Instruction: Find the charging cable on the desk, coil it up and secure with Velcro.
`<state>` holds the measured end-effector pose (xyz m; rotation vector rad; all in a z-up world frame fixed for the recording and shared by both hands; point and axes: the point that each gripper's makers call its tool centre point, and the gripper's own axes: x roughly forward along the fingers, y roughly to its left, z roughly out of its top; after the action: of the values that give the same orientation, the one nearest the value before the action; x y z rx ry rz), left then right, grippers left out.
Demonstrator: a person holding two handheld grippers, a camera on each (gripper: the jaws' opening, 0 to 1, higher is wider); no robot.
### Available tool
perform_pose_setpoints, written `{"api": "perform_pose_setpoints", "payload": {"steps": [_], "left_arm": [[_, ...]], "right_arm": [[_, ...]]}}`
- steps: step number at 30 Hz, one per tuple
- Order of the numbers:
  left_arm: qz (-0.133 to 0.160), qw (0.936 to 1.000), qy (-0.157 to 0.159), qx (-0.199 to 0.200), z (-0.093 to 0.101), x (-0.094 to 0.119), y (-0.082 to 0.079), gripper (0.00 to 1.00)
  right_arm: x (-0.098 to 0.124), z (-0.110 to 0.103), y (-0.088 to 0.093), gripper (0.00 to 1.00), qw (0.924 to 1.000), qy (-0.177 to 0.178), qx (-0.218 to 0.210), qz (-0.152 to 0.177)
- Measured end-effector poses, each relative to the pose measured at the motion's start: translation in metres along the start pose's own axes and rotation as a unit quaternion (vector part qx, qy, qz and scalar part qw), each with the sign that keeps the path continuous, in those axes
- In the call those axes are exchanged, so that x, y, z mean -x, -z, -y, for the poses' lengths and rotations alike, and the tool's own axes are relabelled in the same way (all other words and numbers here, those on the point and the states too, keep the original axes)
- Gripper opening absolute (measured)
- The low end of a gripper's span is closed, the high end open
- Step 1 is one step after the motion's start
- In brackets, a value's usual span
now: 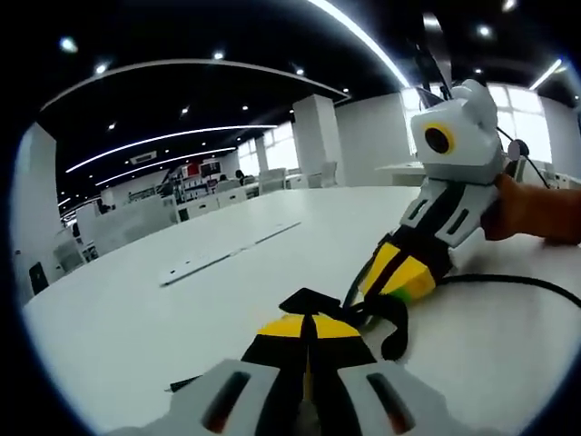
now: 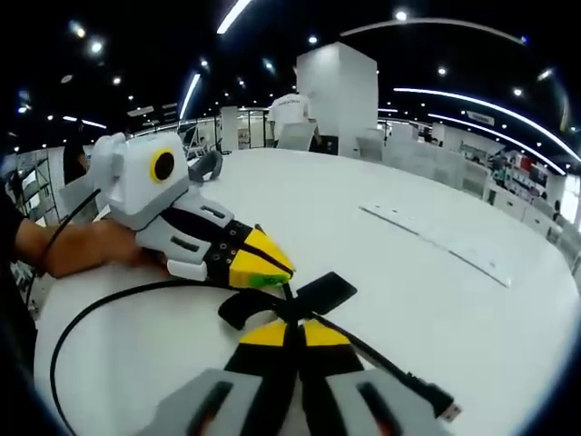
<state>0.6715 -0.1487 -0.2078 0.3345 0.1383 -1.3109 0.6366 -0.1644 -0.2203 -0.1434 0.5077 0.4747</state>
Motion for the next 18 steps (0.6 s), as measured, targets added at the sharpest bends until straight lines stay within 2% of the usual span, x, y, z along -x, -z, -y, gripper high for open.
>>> {"api": "perform_pose_setpoints", "payload": {"steps": [10, 18], "left_arm": [[-0.002, 1.0000, 0.000, 0.007, -0.0002, 0.0004, 0.0011, 0.02], [-0.008, 0.9996, -0.002, 0.029, -0.0004, 0.0002, 0.0024, 0.01]], "right_arm": [[0.0012, -0.0010, 0.0000, 0.05, 1.0000, 0.002, -0.004, 0.004], [0.0009, -0.0008, 0.0034, 0.06, 1.0000, 0.008, -0.004, -0.001]]}}
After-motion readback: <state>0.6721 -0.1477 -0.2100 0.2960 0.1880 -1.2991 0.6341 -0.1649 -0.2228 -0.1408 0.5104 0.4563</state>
